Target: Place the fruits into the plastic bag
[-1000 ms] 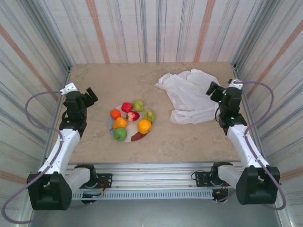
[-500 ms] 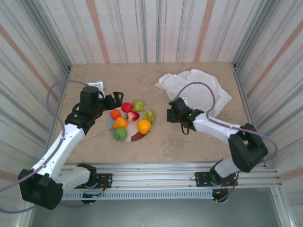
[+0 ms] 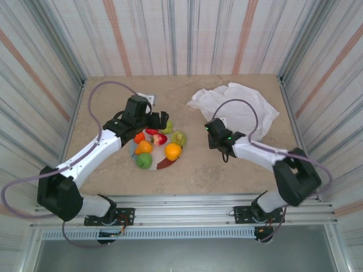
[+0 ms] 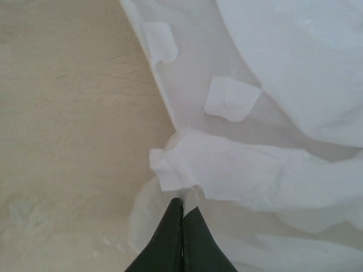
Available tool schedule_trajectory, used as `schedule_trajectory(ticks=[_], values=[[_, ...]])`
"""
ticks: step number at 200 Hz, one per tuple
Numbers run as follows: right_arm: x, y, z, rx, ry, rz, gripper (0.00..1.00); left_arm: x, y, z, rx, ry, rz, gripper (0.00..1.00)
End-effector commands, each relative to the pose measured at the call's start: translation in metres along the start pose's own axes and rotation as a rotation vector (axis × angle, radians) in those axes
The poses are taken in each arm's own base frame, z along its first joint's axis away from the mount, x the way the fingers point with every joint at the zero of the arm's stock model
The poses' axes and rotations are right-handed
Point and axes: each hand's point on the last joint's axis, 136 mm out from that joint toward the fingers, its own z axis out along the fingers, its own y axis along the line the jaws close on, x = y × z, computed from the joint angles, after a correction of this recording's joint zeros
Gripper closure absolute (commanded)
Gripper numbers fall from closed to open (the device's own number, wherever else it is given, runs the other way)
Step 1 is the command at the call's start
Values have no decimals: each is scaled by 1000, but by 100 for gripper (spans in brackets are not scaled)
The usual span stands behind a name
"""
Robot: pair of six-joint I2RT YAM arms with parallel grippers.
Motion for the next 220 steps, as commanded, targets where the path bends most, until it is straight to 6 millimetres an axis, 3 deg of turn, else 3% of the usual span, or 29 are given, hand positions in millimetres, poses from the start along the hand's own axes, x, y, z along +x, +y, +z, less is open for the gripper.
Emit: schedule_trajectory(ticks=[1,45,87,107,138,150,157,181,220], values=[[2,-8,-30,-118,-17,27,100,-17,-24,19,73,-46,166,2],[-8,-31,-70,-238,-95,138,100,-8,-76,69,287,45,410,2],[-15,-49,-83,-260,-128,217,100,7,-112,105,232,42,824,2],[-18,-51,-83,-277,-127,244,100,7,-119,130,149,38,970,2],[-18,-50,-81,-292,-121,260,100,-6,-121,162,64,35,1029,7],[-17,-50,-80,-293,-117,262,100,-12,-124,168,54,16,1043,12],[-16,-51,-79,-293,-112,262,100,0,-121,183,54,43,1058,17],[-16,-54,-81,-288,-119,265,100,-1,-121,200,46,58,1052,39],[-17,-65,-92,-284,-150,257,100,-16,-146,195,153,33,858,77]])
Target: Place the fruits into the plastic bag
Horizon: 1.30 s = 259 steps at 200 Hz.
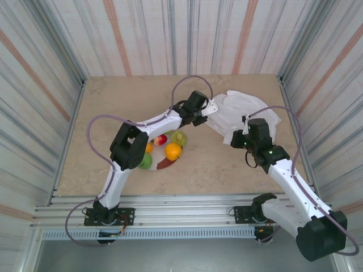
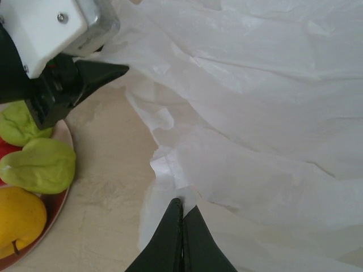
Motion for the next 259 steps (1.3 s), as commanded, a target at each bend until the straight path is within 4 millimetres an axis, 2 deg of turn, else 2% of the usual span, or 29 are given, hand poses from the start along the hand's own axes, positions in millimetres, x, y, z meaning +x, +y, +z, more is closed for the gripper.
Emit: schedule_trajectory(ticks=[1,13,24,29,41,45,59,78,93,117,132,145,166,182,199,223,246,259], values=[[1,-5,-13,-6,-8,-16,100,-28,9,-15,33,-69,-131,77],[-2,-8,-21,-3,-28,-12,100,-37,16,-27,41,-101,-211,81],[-2,-9,-27,-7,-42,-5,100,-48,23,-42,65,-142,-292,95],[-1,-8,-28,-18,-43,-5,100,-54,29,-51,77,-169,-334,98],[2,-5,-30,-41,-41,-1,100,-66,36,-69,140,-233,-445,99],[4,-4,-30,-50,-38,1,100,-75,43,-86,161,-277,-481,99],[9,0,-31,-74,-23,9,100,-84,55,-112,259,-359,-632,99],[16,2,-31,-99,-15,40,100,-78,78,-134,372,-433,-893,100],[28,2,-25,-120,-4,99,100,-64,93,-138,434,-458,-1088,100],[54,6,-12,-171,69,189,100,-54,93,-132,472,-447,-1141,100],[61,9,-11,-182,98,181,87,-50,88,-127,482,-417,-1130,100],[54,12,-18,-172,84,135,68,-51,85,-126,495,-415,-1118,100],[27,21,-37,-176,6,31,45,-53,80,-127,520,-414,-1086,100],[6,28,-52,-158,-56,-70,34,-56,75,-132,551,-416,-1046,100],[-14,30,-56,-101,-112,-185,26,-57,69,-137,577,-412,-1015,100],[-32,40,-39,-44,-127,-337,13,-58,63,-141,598,-403,-989,100],[-42,44,-3,12,-134,-443,0,-60,59,-143,617,-401,-978,100],[-46,47,21,24,-140,-455,1,-62,58,-143,627,-401,-976,100]])
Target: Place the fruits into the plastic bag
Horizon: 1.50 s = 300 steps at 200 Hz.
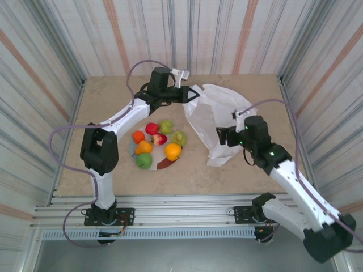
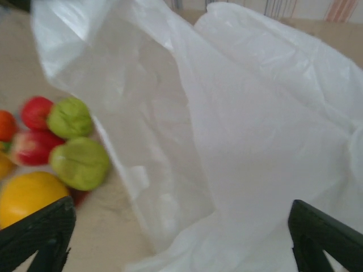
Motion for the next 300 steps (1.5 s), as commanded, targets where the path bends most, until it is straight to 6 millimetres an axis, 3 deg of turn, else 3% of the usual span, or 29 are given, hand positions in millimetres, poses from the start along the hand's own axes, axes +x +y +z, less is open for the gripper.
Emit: schedule_trajectory(ticks=[1,29,50,72,82,99,133,147,184,217,248,272,300], values=[[-10,-11,36,91,-28,-128,1,0,-15,-3,49,24,32,100],[-16,-5,83,88,-50,-117,1,2,-22,1,84,35,31,100],[-6,-23,116,217,-21,-146,1,4,-29,4,114,48,39,100],[-5,-38,132,324,-31,-167,3,11,-33,8,128,78,55,100],[-7,-41,134,348,-36,-177,13,13,-31,9,123,87,58,100],[-10,-44,130,365,-30,-191,42,13,-25,11,101,91,55,100],[-6,-53,108,379,2,-179,89,13,-12,14,70,91,44,100],[-6,-51,95,353,20,-175,100,10,-8,14,56,87,43,98],[4,-41,58,155,129,-12,100,4,4,11,-37,79,124,80],[0,-42,35,-4,165,300,100,-11,16,5,-153,31,221,57],[-4,-38,31,-93,188,497,100,-28,11,-11,-174,2,203,38],[-2,-41,33,-86,227,506,100,-31,3,-28,-191,-23,214,23],[1,-45,32,-100,273,460,100,-21,3,-52,-236,-36,192,20]])
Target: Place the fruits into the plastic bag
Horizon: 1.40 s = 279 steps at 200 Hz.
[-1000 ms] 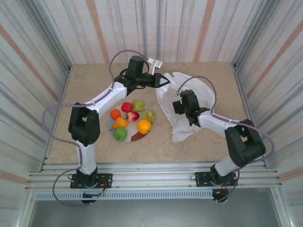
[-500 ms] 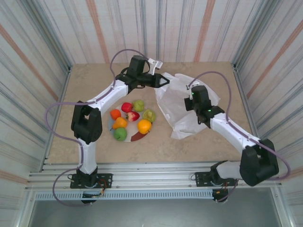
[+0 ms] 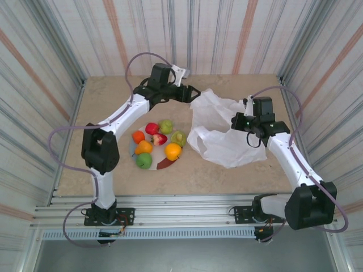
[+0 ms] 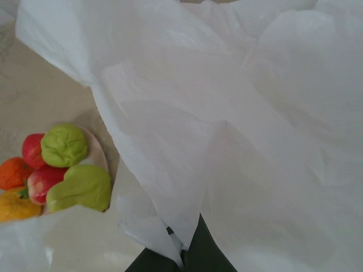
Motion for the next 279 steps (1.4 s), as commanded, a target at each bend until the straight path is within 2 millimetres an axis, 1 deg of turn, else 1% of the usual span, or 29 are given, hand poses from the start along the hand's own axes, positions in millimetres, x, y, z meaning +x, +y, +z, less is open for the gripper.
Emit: schedule_trajectory(ticks=[1,17,26,42,59,82,108,131,145,157,165,173,187,194,203,213,221,237,246,257,270,279], values=[[4,4,-6,-32,72,7,100,-13,-9,-40,-43,-58,16,20],[5,2,-8,-15,103,-53,100,-1,-6,-54,-75,-53,-11,20],[6,1,-9,-7,116,-80,100,4,-9,-61,-77,-57,-5,20],[8,2,-10,-10,143,-124,100,20,-12,-65,-70,-63,29,20],[9,4,-11,-17,165,-154,100,33,-16,-63,-78,-62,132,20],[8,5,-12,-20,183,-176,100,48,-22,-48,-97,-5,306,17],[6,8,-16,-28,186,-206,100,65,-24,-22,-117,76,473,12],[7,5,-16,-11,200,-230,100,73,-26,-1,-75,106,502,10],[9,3,-17,-4,212,-246,100,75,-19,14,-87,118,502,10],[11,2,-17,-2,223,-257,100,74,-13,26,-111,125,513,12],[11,2,-17,1,224,-264,100,71,-12,32,-109,124,522,15],[10,1,-17,7,222,-269,100,70,-14,37,-91,124,520,21],[8,-3,-14,30,214,-285,100,70,-24,41,-40,127,482,40],[6,-8,-13,57,207,-299,100,70,-28,39,-18,134,445,51],[4,-15,-10,105,199,-326,100,71,-36,35,18,142,404,61],[2,-23,-7,162,192,-358,92,72,-46,29,61,140,361,70],[2,-27,-4,201,190,-384,84,72,-55,23,100,133,330,76],[1,-30,3,269,188,-447,68,75,-68,16,157,126,289,87],[1,-29,8,300,184,-493,61,77,-71,14,174,129,283,91],[1,-26,14,330,174,-563,54,79,-75,12,194,134,281,93],[-1,-22,20,355,158,-623,49,80,-76,11,210,144,279,93],[-2,-21,26,362,158,-635,46,80,-77,11,219,152,277,94]])
